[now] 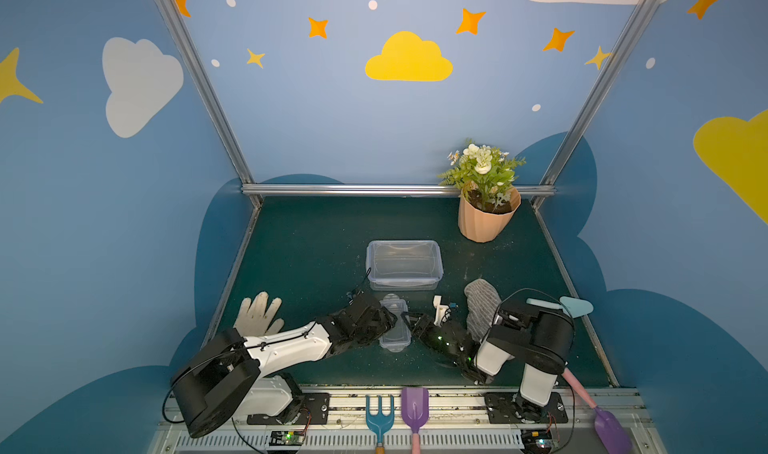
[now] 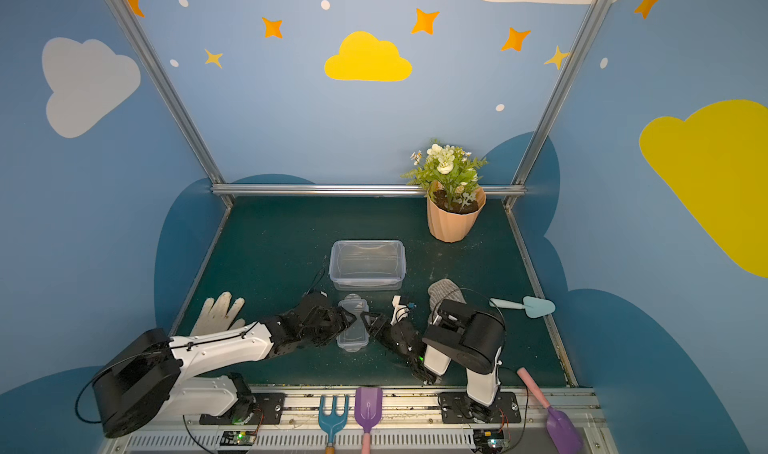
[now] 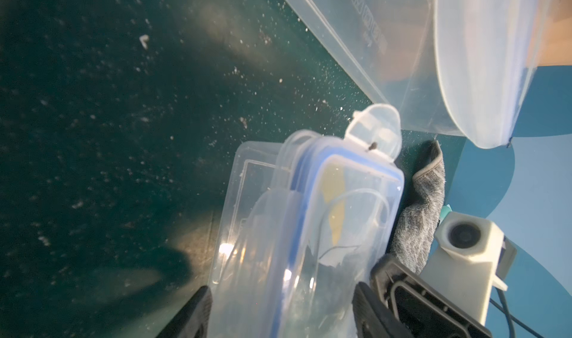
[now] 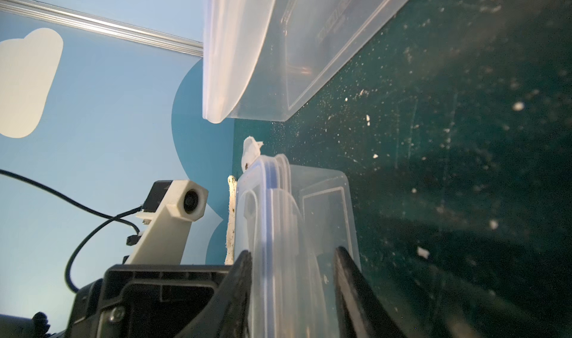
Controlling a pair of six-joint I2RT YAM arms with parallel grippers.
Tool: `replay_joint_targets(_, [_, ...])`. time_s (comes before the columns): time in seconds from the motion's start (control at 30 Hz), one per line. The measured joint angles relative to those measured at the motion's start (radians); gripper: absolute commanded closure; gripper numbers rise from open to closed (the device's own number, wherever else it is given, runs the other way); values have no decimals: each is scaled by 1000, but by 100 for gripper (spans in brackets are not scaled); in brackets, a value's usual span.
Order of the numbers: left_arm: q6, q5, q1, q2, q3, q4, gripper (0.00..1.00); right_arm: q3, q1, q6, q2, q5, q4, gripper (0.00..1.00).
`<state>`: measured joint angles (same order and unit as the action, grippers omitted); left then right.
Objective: Wipe the insides of the lunch boxes
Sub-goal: Open the fastener of the lunch box.
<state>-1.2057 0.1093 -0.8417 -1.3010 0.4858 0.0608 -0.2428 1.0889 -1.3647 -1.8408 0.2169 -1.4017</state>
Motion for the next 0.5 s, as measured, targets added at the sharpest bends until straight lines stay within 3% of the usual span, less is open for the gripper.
replay_joint_targets(0.5, [-29,-19,-15,30,-31,14,30,7,46,0,24,90,10,58])
